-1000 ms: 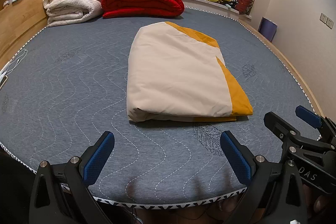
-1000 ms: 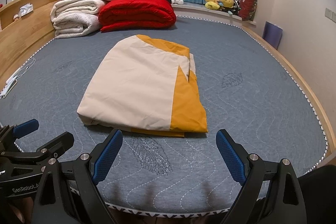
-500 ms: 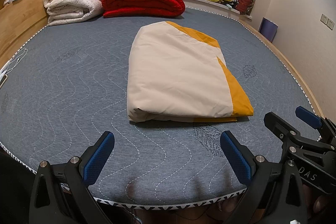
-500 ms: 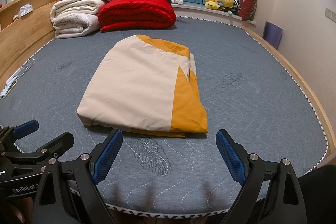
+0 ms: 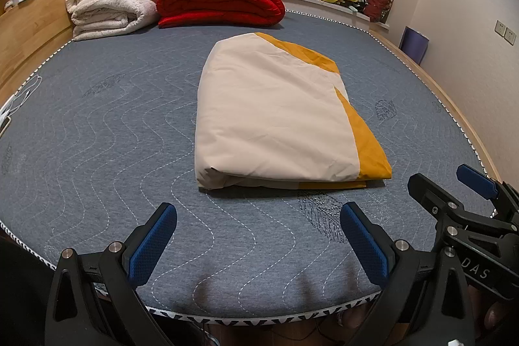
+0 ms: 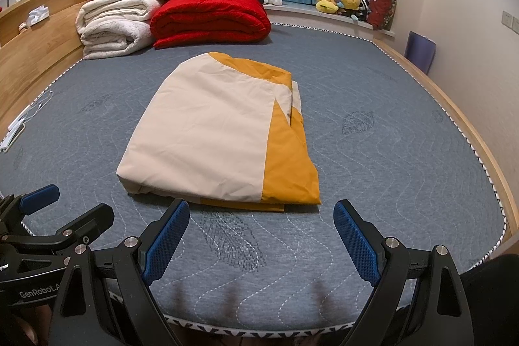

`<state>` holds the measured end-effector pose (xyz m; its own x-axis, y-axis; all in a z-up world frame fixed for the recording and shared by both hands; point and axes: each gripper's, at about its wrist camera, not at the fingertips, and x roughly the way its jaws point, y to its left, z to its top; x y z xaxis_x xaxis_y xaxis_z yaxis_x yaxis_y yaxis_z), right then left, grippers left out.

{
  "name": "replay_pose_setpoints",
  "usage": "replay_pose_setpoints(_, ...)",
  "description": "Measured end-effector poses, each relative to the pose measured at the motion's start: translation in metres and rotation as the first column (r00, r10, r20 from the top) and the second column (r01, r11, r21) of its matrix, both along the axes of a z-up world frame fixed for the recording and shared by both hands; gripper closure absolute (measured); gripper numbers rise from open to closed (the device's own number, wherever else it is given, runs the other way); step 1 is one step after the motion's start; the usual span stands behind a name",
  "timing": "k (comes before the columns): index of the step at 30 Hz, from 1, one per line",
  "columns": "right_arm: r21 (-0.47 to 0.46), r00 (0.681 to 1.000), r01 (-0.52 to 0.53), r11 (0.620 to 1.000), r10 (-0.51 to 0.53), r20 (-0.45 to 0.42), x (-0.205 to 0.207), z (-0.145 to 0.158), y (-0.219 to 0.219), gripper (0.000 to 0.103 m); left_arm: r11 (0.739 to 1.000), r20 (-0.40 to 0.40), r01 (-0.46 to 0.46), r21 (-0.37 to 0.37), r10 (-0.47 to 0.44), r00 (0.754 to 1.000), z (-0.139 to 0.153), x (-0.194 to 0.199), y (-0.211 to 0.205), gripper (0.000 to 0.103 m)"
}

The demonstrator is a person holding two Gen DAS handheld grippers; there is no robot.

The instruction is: Fold large clothes

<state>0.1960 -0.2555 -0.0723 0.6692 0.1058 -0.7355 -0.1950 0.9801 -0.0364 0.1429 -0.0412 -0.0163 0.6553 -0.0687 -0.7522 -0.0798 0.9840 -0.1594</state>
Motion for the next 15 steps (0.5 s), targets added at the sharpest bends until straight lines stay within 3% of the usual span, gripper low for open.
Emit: replay_pose_setpoints(15, 0.001, 1.000, 0.002, 1.000, -0.002, 0.000, 0.0000, 0.0000, 0.0006, 0.012, 1.000, 0.003, -0.004, 0.003, 0.004, 1.000, -0.0005, 0.0015, -0.0016, 0.001)
